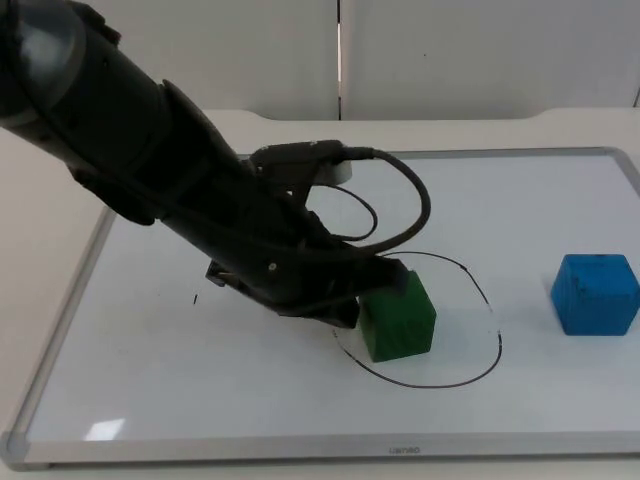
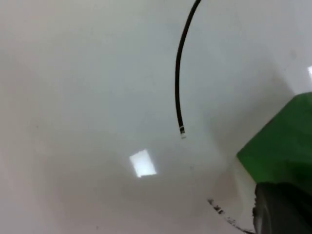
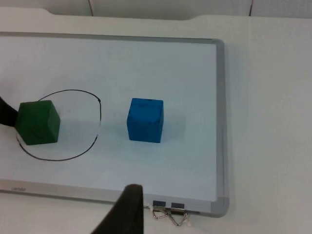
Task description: Push the two cubes into the marked area.
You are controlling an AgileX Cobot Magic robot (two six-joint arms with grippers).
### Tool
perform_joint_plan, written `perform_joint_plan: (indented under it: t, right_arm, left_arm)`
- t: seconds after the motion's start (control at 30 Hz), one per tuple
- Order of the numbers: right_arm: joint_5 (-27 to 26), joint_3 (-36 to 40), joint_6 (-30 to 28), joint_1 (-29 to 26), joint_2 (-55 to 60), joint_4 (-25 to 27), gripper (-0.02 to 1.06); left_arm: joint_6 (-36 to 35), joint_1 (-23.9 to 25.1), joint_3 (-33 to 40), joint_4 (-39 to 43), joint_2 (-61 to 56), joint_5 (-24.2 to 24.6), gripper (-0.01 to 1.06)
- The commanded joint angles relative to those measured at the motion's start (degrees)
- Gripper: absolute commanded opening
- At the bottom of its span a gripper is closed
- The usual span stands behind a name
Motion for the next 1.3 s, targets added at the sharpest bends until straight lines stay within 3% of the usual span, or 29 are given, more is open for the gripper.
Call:
perform_joint_plan:
  t: [0.0, 0.33, 0.6, 0.83, 1.0, 1.27]
  right_arm:
    - [-0.3, 0.4, -0.1, 1.6, -0.2, -0.1, 1.05]
    - [-0.3, 0.4, -0.1, 3.6, -0.2, -0.1, 1.05]
    - [-0.3, 0.4, -0.1, 3.6, -0.2, -0.1, 1.05]
    - [-0.3, 0.4, -0.1, 3.6, -0.2, -0.1, 1.05]
    - [-0.3, 0.4, -0.1, 3.6, -0.2, -0.1, 1.05]
    - [-0.3, 0.4, -0.1, 3.3, -0.2, -0.1, 1.05]
  left_arm:
    - [0.2, 0.4, -0.3, 1.4, -0.8, -0.3, 0.0]
    - [0.2, 2.7, -0.3, 6.0, -12.8, 0.7, 0.0]
    - [0.1, 2.4, -0.3, 11.1, -34.0, 4.8, 0.0]
    - [-0.5, 2.4, -0.3, 14.5, -47.1, 4.8, 0.0]
    - [-5.2, 2.4, -0.3, 20.1, -53.9, 4.4, 0.0]
    - [-14.0, 2.4, -0.3, 29.2, -57.3, 7.6, 0.0]
